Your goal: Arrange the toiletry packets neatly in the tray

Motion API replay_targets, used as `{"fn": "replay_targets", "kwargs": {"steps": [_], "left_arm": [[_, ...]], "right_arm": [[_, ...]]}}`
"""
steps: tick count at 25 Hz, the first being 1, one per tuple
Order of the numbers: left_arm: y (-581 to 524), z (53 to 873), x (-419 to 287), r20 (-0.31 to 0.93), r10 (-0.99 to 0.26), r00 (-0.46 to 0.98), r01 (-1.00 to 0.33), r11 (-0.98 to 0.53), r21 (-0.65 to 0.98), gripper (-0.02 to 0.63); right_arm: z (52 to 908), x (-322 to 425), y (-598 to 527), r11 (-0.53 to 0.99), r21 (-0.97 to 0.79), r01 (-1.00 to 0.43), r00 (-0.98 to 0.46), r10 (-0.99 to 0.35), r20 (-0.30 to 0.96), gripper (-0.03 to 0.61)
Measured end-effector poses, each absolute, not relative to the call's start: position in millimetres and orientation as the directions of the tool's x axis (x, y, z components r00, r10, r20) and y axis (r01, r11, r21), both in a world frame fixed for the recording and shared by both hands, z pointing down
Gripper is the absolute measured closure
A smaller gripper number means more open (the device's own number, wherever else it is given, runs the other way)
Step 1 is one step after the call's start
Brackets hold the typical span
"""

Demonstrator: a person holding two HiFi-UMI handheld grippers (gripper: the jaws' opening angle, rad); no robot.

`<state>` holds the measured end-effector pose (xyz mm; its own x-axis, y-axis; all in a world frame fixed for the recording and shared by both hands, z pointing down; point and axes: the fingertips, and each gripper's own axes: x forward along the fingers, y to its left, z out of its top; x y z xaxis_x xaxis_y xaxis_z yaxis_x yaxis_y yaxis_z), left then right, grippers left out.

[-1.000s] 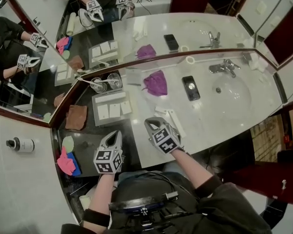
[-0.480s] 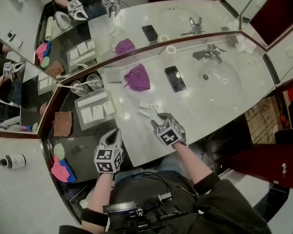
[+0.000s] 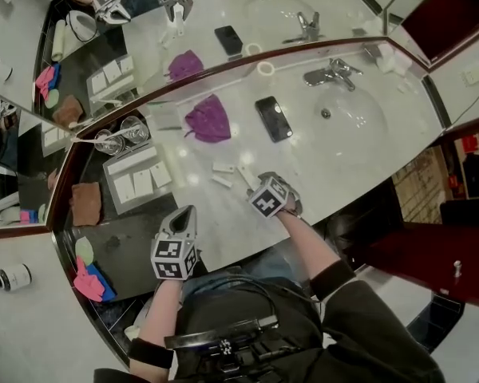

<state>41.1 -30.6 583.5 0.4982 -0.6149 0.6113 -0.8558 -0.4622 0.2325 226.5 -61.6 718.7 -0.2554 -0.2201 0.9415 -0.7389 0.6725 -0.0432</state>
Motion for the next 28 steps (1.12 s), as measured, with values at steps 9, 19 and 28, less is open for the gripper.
{"fn": "replay_targets", "kwargs": {"steps": [9, 19, 28], "left_arm": [[-32, 590, 35, 0.623, -0.612, 0.487, -0.864, -0.44, 0.243, 0.614], [-28, 589, 30, 0.618, -0.617, 0.487, -0.865, -0.437, 0.245, 0.614], [-23, 575, 17, 0.599, -0.649, 0.469, -0.877, -0.421, 0.23, 0.614]], "right_arm": [[747, 226, -61, 0.698, -0.043, -0.715, -0.187, -0.132, 0.973, 0.407], [738, 231, -59, 0.719, 0.025, -0.695, -0.161, -0.189, 0.969, 0.44], [683, 214, -62, 0.735, 0.083, -0.673, -0.261, -0.342, 0.903, 0.44]]}}
